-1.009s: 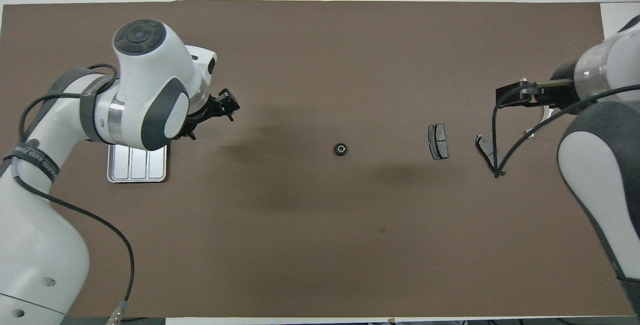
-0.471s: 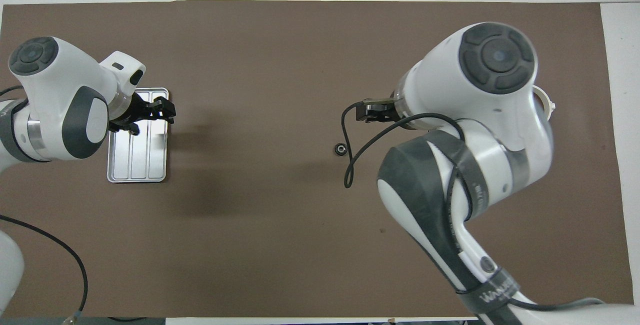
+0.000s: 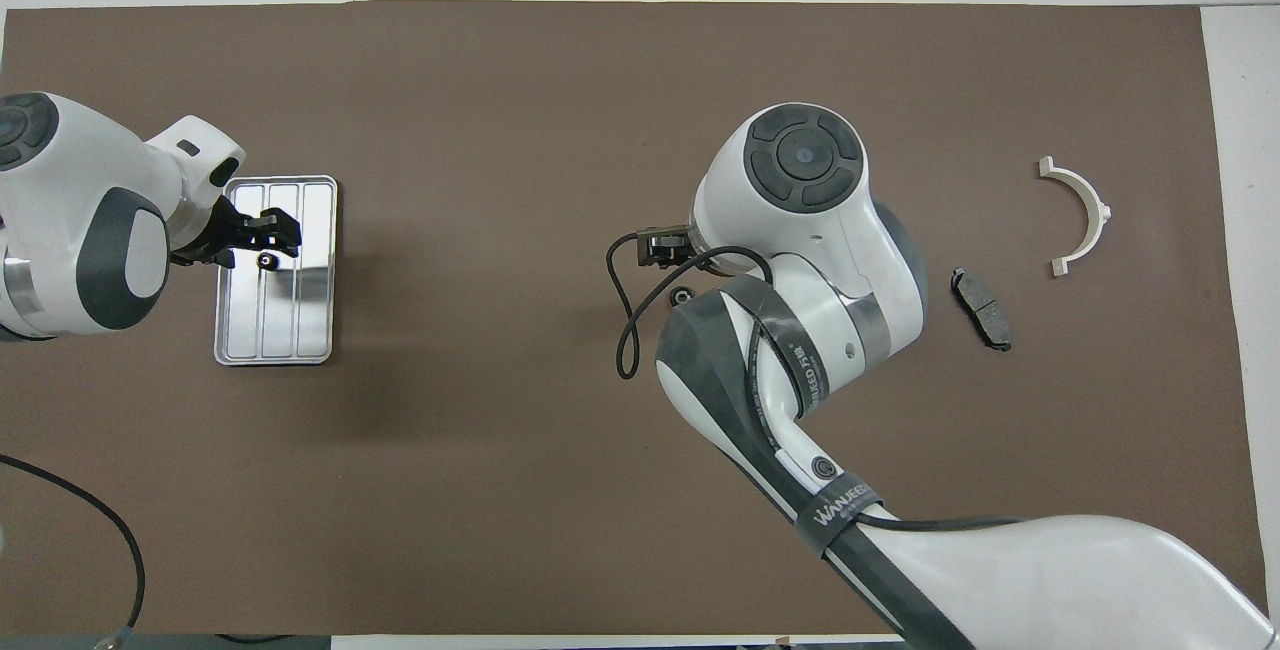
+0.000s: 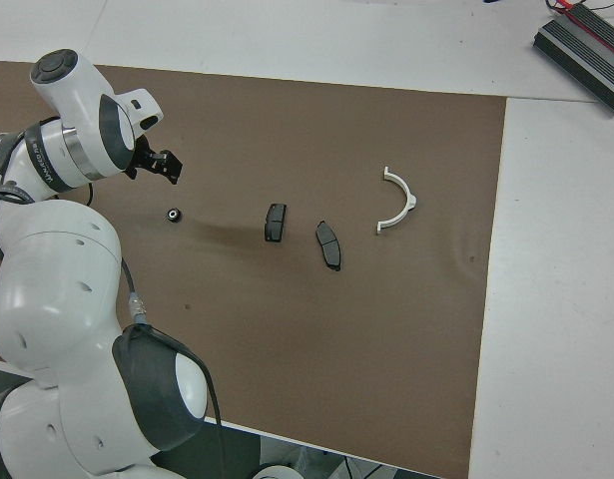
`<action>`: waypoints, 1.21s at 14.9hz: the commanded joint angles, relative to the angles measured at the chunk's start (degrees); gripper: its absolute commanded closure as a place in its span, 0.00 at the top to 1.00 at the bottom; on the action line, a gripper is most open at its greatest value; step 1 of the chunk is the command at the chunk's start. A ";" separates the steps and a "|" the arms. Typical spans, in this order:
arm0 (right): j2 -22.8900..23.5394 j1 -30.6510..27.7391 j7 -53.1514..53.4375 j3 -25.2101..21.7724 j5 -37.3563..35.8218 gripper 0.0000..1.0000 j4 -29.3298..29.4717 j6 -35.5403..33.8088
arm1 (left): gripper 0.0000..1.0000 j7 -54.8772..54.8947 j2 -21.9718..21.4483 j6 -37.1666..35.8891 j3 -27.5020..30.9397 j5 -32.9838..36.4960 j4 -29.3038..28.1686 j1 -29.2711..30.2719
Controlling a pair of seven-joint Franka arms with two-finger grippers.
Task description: Place bearing gear from tray to pile
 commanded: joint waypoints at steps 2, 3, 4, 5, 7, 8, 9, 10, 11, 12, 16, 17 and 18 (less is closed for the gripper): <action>4.02 2.05 -0.02 -0.16 -0.54 0.95 -0.22 4.97 | 0.71 1.61 -1.94 2.01 -0.49 1.19 -3.05 1.21; 4.81 2.84 0.15 -0.16 -0.54 0.94 -0.22 6.11 | 0.69 1.52 -1.85 2.45 -0.50 1.19 -3.49 1.04; 5.78 3.11 0.16 -0.25 -0.63 0.93 -0.22 7.43 | 0.66 1.52 -1.85 3.23 -0.50 1.19 -4.10 0.95; 6.40 3.03 0.16 -0.17 -0.63 0.93 -0.22 8.14 | 0.65 1.60 -1.76 4.29 -0.50 1.19 -4.63 1.29; 7.28 2.76 -0.19 -0.16 -0.89 0.93 -0.91 8.85 | 0.64 1.69 -1.59 5.00 -0.50 1.19 -4.81 1.56; 6.94 2.33 -0.80 -0.16 -0.89 0.93 -2.49 9.55 | 0.64 1.69 -1.41 5.61 -0.50 1.19 -4.81 1.91; 6.67 1.80 -1.68 -0.16 -0.89 0.93 -3.81 9.99 | 0.64 1.69 -1.41 5.88 -0.50 1.19 -5.07 1.91; 6.32 1.27 -2.73 -0.16 -0.89 0.93 -4.69 9.99 | 0.64 1.61 -1.41 6.31 -0.50 1.19 -5.69 1.91; 5.97 1.09 -3.27 -0.16 -0.89 0.93 -5.57 9.99 | 0.64 1.61 -1.32 7.02 -0.50 1.19 -5.87 1.91; 5.79 0.83 -3.27 -0.16 -0.89 0.92 -6.62 10.52 | 0.64 1.61 -1.15 7.46 -0.50 1.19 -5.87 1.91; 5.09 0.83 -3.10 -0.08 -0.81 0.92 -8.74 12.37 | 0.62 1.69 -0.62 8.60 -0.49 1.19 -5.87 2.00; 5.09 0.83 -3.01 -0.08 -0.72 0.91 -8.83 12.37 | 0.61 1.69 -0.36 8.95 -0.50 1.19 -5.87 2.00; 5.09 0.92 -2.92 -0.08 -0.72 0.90 -8.83 12.37 | 0.61 1.61 -0.27 9.13 -0.50 1.19 -6.22 2.00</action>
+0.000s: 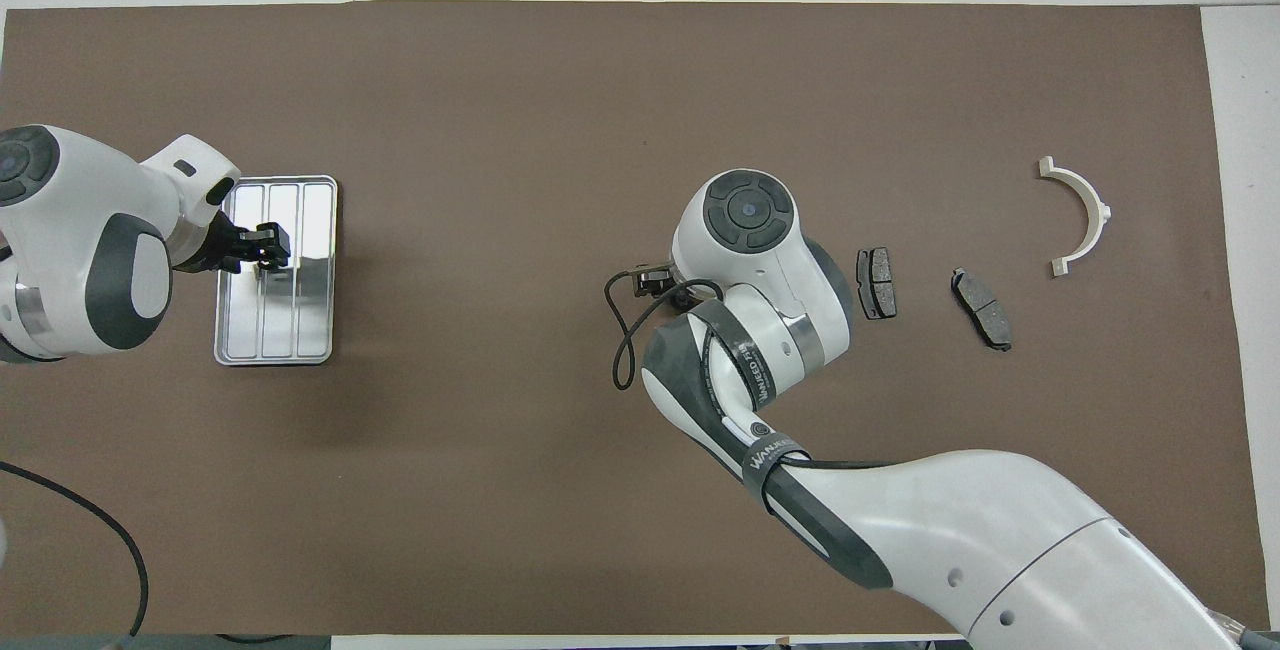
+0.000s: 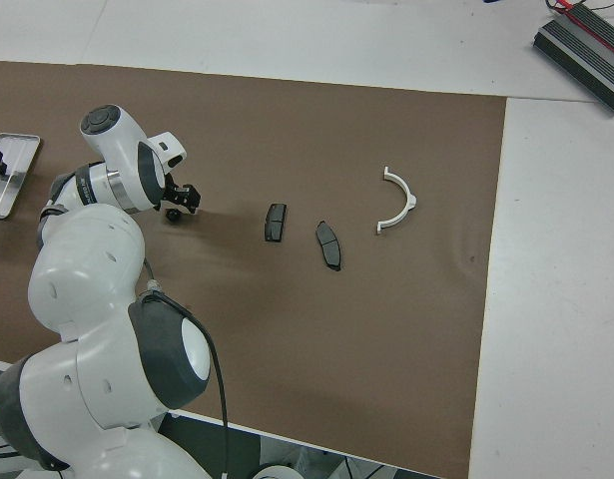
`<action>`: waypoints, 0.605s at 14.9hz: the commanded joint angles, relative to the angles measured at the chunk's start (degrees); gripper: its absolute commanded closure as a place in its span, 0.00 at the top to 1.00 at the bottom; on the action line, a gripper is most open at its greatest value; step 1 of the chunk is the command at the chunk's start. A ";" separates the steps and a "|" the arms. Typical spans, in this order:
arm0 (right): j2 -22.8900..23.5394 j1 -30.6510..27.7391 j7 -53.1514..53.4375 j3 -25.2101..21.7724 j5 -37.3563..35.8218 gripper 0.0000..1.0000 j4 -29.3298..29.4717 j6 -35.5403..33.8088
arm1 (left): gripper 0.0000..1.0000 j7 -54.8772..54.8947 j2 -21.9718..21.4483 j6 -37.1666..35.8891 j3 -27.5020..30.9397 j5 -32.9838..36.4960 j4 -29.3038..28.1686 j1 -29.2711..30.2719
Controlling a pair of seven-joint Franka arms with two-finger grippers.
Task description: Place bearing gear from tray to pile
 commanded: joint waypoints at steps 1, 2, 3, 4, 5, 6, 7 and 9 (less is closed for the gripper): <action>-1.76 -0.40 -0.34 0.46 -0.34 0.89 -2.15 1.18 | 0.61 0.46 -0.28 2.50 -0.46 1.04 -1.92 0.68; -1.76 -0.40 -0.25 0.46 -0.34 0.88 -2.24 1.18 | 0.61 0.46 -0.28 3.11 -0.46 1.04 -2.10 0.68; -1.76 -0.31 -0.25 0.46 0.01 0.87 -2.24 1.18 | 0.61 0.46 -0.28 3.55 -0.46 1.04 -2.53 0.59; -1.76 -0.14 -0.16 0.46 0.27 0.86 -2.15 1.18 | 0.61 0.37 -0.28 3.99 -0.46 1.04 -2.97 0.59; -1.76 -0.05 -0.07 0.46 0.36 0.85 -2.15 1.18 | 0.60 0.46 -0.28 4.26 -0.46 1.04 -3.33 0.59; -1.76 0.12 0.10 0.46 0.45 0.84 -2.15 1.18 | 0.59 0.37 -0.28 4.35 -0.46 1.04 -3.33 0.59; -1.76 0.21 0.10 0.46 0.45 0.84 -2.15 1.27 | 0.58 0.37 -0.28 4.44 -0.46 1.04 -3.42 0.59; -1.67 0.21 0.45 0.46 0.45 0.83 -2.24 1.27 | 0.57 0.37 -0.28 4.87 -0.46 1.04 -3.85 0.59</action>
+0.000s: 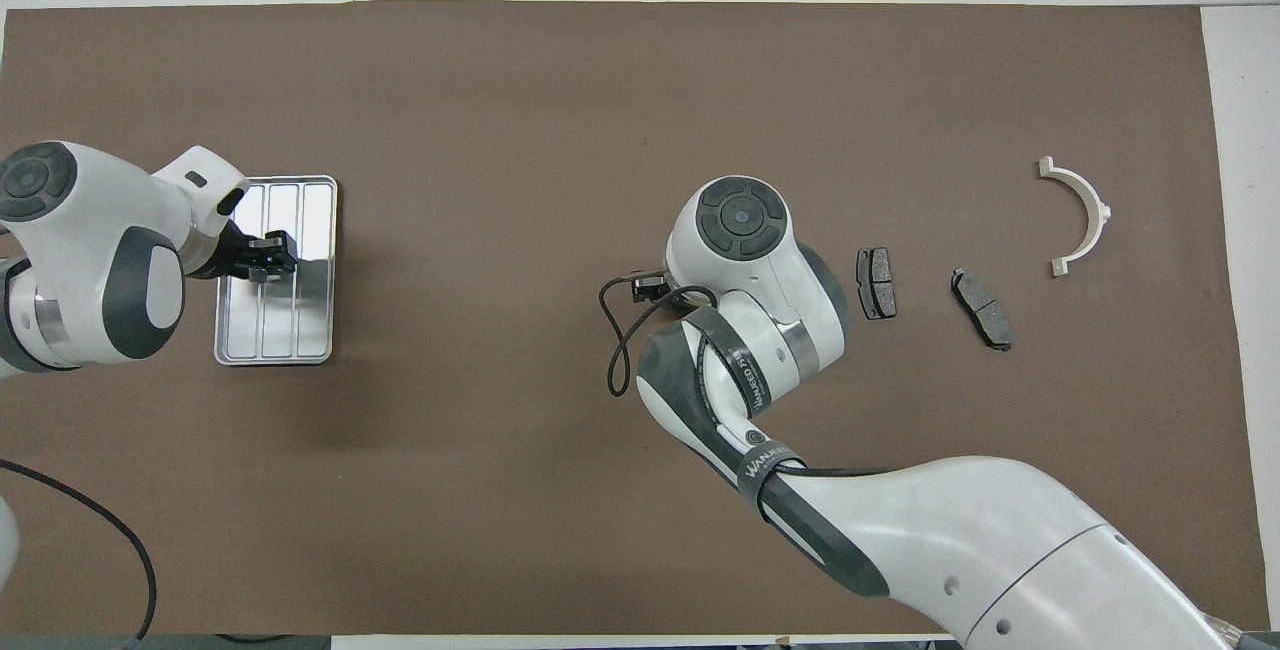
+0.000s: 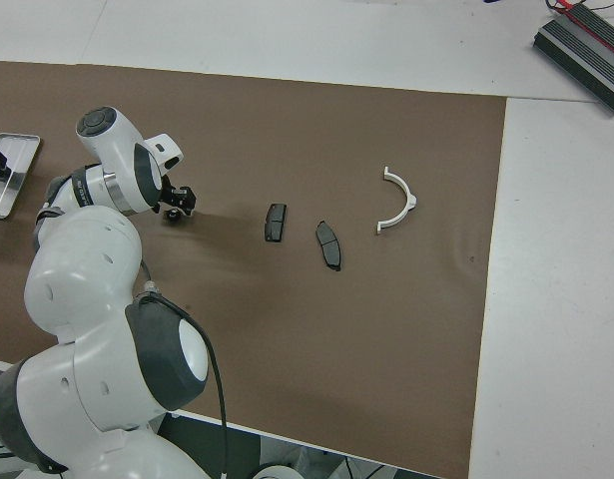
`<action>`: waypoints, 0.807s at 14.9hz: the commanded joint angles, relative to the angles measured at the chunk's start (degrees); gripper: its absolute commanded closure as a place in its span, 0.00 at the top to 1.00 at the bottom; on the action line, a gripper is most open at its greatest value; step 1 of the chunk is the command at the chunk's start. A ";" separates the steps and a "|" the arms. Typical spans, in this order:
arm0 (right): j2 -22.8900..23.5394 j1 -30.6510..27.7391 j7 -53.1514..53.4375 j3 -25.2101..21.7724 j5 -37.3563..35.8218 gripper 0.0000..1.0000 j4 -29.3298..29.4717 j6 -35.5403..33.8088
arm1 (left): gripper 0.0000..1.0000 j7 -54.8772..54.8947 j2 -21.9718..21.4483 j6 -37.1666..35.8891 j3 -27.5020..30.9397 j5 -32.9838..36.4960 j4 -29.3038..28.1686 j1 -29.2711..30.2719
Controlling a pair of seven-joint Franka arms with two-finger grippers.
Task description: Place bearing gear from tray to pile
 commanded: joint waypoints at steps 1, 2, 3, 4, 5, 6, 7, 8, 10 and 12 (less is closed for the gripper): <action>-1.40 -0.23 0.36 0.28 0.43 0.83 -2.06 1.26 | 0.56 0.37 -0.56 2.47 -0.40 1.04 -1.91 0.59; -1.40 -0.14 0.36 0.28 0.43 0.82 -2.06 1.26 | 0.54 0.28 -0.56 2.74 -0.40 1.04 -2.00 0.59; -1.40 -0.14 0.36 0.28 0.43 0.81 -2.14 1.26 | 0.53 0.37 -0.56 2.74 -0.40 1.04 -2.01 0.59; -1.40 -0.14 0.36 0.28 0.43 0.79 -2.14 1.26 | 0.52 0.28 -0.47 2.83 -0.40 1.04 -2.01 0.59; -1.22 -0.05 0.44 0.28 0.34 0.76 -2.14 1.34 | 0.50 0.28 -0.47 3.00 -0.40 1.04 -2.01 0.59; -1.05 -0.05 0.36 0.28 0.43 0.74 -2.32 2.30 | 0.50 0.28 -0.39 3.00 -0.40 1.04 -2.01 0.59; -1.05 -0.05 0.36 0.28 0.43 0.73 -3.10 3.53 | 0.47 0.28 -0.39 3.00 -0.40 1.04 -2.01 0.50; -0.96 -0.05 0.36 0.28 0.43 0.71 -3.55 4.06 | 0.43 0.28 -0.39 3.09 -0.40 1.04 -2.01 0.50; -0.96 -0.05 0.44 0.28 0.43 0.52 -3.64 4.16 | 0.31 0.28 -0.39 3.09 -0.40 1.04 -2.01 0.50; -0.96 0.04 0.44 0.28 0.43 0.25 -3.64 4.16 | 0.16 0.37 -0.39 3.00 -0.40 1.04 -2.01 0.50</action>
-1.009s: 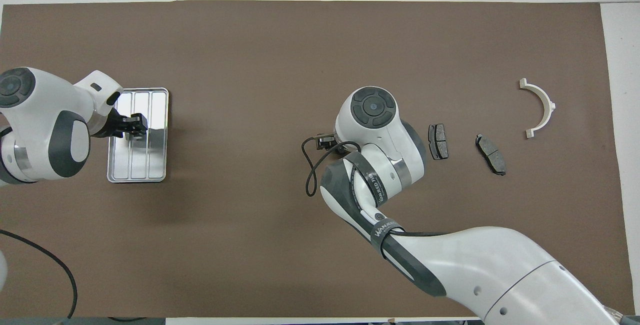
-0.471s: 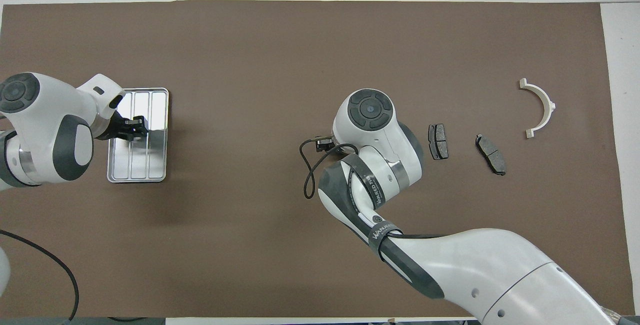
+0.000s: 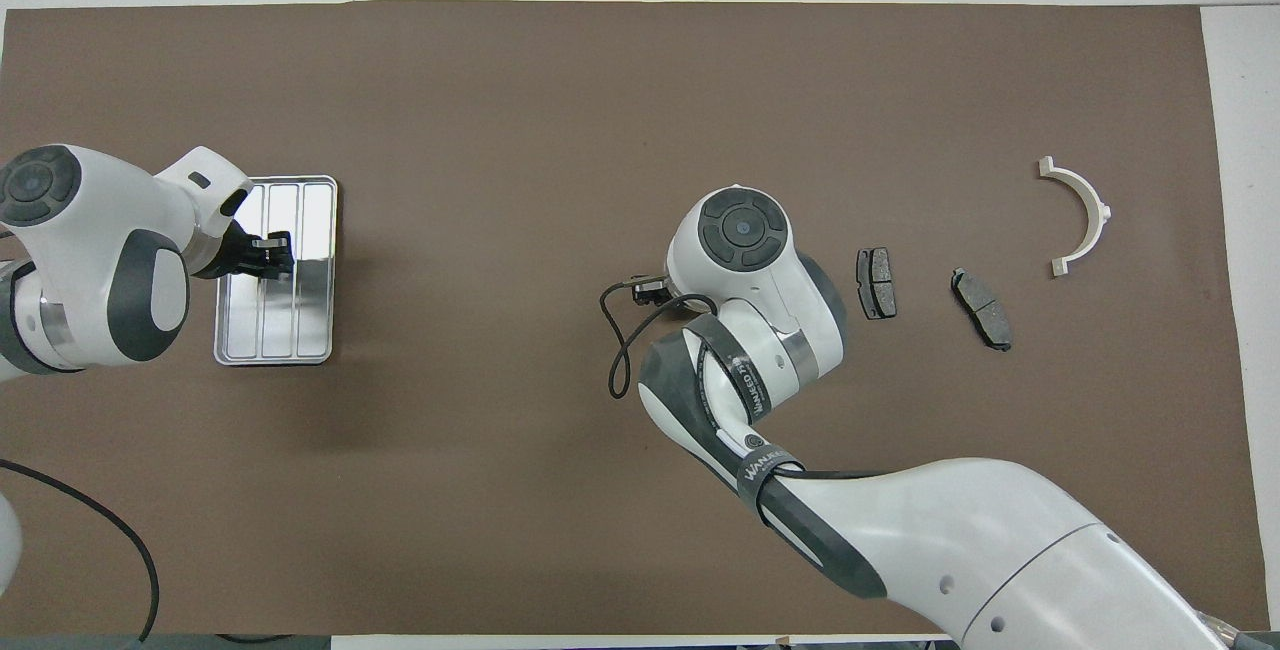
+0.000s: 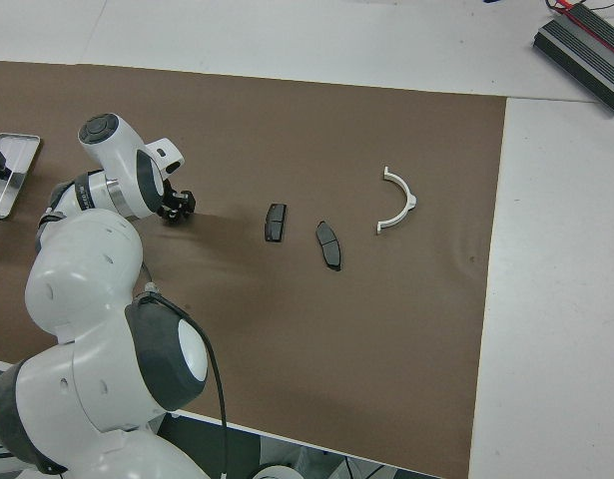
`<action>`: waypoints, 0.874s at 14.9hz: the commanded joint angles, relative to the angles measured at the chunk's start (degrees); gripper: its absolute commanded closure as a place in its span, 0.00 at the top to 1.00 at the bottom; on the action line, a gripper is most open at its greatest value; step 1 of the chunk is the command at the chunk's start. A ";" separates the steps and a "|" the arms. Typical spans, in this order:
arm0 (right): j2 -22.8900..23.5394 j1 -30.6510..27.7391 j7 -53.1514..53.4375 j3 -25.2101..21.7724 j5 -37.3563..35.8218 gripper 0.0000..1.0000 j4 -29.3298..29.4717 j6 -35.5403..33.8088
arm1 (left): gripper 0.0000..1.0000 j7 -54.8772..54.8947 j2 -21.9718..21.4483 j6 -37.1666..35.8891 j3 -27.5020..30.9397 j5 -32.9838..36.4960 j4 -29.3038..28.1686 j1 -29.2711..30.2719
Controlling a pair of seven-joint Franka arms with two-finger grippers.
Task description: Place bearing gear from tray to pile
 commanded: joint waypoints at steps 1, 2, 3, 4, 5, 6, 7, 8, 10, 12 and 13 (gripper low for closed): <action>-0.80 0.02 0.42 0.34 0.38 0.11 -1.78 1.54 | 0.11 0.36 -0.23 1.72 -0.01 1.04 -1.54 0.59; -0.71 0.02 0.42 0.25 0.38 0.00 -1.52 1.45 | 0.10 0.36 -0.23 1.63 -0.01 1.04 -1.54 0.51; -0.71 -0.07 0.25 0.25 0.29 0.00 -1.26 0.93 | 0.10 0.36 -0.23 1.46 -0.01 1.04 -1.54 0.51; -0.97 -0.16 -0.01 0.25 0.29 0.00 -0.82 0.58 | 0.07 0.36 -0.23 1.11 -0.01 1.04 -1.37 0.51; -1.24 -0.42 -0.19 0.25 0.29 0.00 -0.29 -0.12 | 0.06 0.10 -0.23 0.67 -0.01 1.04 -0.93 0.33; -1.59 -0.51 -0.19 0.25 0.29 0.00 0.58 -1.09 | 0.06 -0.25 -0.23 0.05 -0.01 0.96 -0.66 -0.10; -2.29 -1.12 -0.28 0.17 0.29 0.00 1.90 -2.58 | 0.06 -1.13 -0.23 -0.82 -0.01 0.95 0.12 -0.46; -2.90 -1.74 -0.54 -0.01 0.03 0.00 4.00 -5.03 | 0.06 -2.70 -0.23 -2.22 -0.10 0.95 1.26 -0.63; -3.70 -5.85 -3.77 0.08 -0.15 0.00 9.09 -10.47 | 0.06 -5.95 -0.23 -5.47 -0.19 0.87 3.63 -2.99; -3.96 -10.86 -10.35 0.08 0.11 0.00 14.80 -15.66 | 0.06 -11.83 -0.23 -8.90 -0.27 0.60 5.83 -6.06; -4.05 -13.58 -13.95 0.08 0.11 0.00 17.18 -17.69 | 0.06 -15.51 -0.23 -10.05 -0.27 0.43 6.45 -8.43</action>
